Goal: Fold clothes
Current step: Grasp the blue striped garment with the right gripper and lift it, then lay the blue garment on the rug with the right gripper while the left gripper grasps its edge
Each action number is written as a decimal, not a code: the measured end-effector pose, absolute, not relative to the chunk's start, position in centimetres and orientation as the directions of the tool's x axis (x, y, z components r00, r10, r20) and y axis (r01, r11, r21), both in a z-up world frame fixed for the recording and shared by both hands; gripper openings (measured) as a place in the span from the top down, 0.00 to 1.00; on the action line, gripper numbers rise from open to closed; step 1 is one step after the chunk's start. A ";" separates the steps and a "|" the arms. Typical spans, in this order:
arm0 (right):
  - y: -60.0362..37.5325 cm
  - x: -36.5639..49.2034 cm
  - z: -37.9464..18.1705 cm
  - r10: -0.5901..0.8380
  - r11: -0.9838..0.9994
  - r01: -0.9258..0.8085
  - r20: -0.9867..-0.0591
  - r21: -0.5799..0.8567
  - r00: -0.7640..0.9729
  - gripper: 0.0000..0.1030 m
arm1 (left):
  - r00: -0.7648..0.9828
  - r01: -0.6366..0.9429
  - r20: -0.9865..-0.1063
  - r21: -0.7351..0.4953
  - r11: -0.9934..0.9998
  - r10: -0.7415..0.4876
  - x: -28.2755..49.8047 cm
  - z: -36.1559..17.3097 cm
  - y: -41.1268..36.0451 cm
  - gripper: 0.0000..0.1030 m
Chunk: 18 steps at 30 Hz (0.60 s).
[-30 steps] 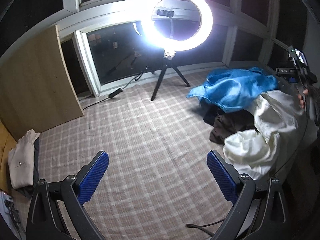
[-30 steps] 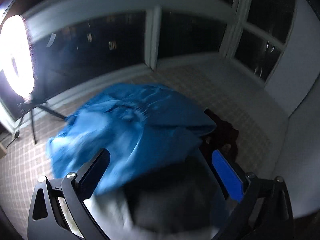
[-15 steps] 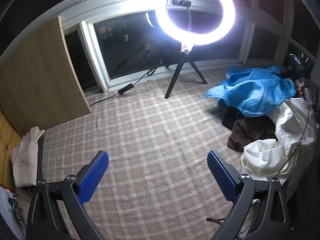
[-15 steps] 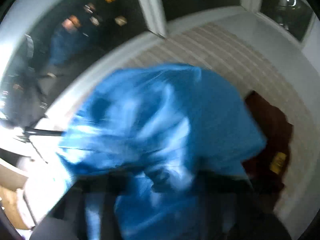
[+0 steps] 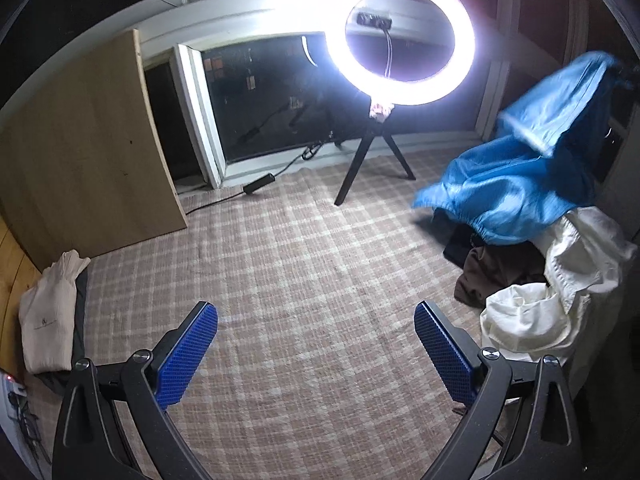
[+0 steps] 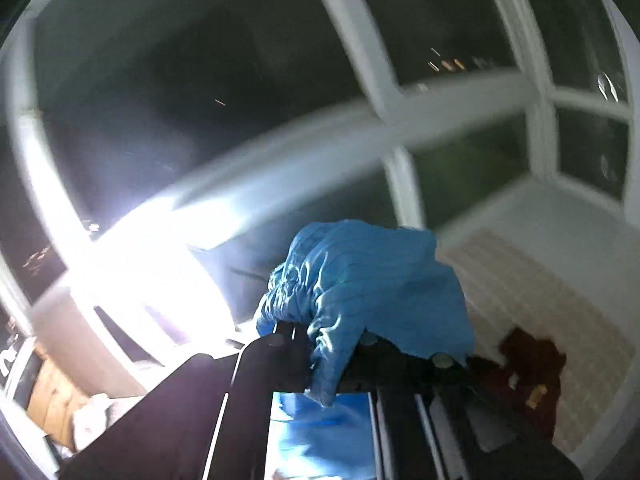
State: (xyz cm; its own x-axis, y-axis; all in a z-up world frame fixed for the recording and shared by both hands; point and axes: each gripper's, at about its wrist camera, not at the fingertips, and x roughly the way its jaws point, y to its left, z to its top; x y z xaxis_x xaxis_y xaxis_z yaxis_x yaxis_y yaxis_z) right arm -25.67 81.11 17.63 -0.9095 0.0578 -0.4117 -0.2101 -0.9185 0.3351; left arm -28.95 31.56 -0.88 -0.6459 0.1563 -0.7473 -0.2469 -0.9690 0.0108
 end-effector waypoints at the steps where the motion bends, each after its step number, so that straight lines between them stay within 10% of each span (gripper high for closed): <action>1: 78.8 -24.1 19.5 0.047 -0.933 -0.177 -0.384 0.312 -0.922 0.94 | -0.654 -0.249 -0.739 0.006 -0.969 0.163 -28.7 -0.5 31.0 0.04; 18: 37.7 -12.4 32.5 -0.327 -0.944 0.304 -0.253 0.127 -0.910 0.94 | -0.766 -0.143 -0.628 -0.044 -0.989 0.139 -20.5 3.5 9.4 0.04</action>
